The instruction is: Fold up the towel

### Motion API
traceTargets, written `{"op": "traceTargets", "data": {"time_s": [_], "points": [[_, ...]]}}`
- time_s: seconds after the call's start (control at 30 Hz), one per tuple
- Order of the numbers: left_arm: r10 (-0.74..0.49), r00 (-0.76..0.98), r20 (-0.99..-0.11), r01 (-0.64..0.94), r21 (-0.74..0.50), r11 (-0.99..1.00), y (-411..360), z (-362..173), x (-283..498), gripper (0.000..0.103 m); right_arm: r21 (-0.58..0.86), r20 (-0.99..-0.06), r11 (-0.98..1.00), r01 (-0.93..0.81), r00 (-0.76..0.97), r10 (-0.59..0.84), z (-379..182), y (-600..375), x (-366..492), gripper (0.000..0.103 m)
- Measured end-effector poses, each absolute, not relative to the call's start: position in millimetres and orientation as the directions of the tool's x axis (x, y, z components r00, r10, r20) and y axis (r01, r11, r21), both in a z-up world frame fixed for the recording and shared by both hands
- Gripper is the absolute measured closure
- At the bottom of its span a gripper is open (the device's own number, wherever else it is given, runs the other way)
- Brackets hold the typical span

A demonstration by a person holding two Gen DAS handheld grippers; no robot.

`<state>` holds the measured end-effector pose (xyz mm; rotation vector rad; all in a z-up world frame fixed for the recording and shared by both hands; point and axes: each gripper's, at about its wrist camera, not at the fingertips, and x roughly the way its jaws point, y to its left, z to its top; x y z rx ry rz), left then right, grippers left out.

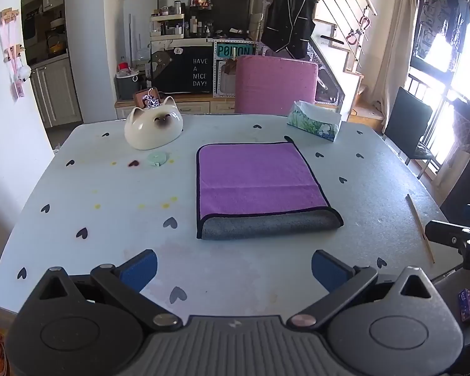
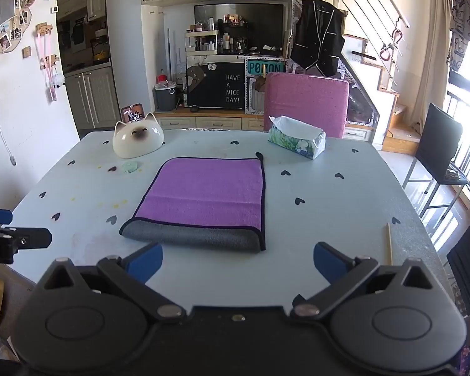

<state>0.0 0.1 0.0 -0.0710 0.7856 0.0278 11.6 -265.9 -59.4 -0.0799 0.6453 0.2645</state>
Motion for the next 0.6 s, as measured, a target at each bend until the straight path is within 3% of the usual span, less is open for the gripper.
{"op": "traceTargets", "data": {"time_s": [0.6], "points": [[0.003, 0.706, -0.709, -0.054, -0.049, 0.997, -0.3, 0.0, 0.2, 0.000, 0.007, -0.606, 0.963, -0.268, 0.765, 0.217, -59.8, -265.4, 11.7, 0.000]]}}
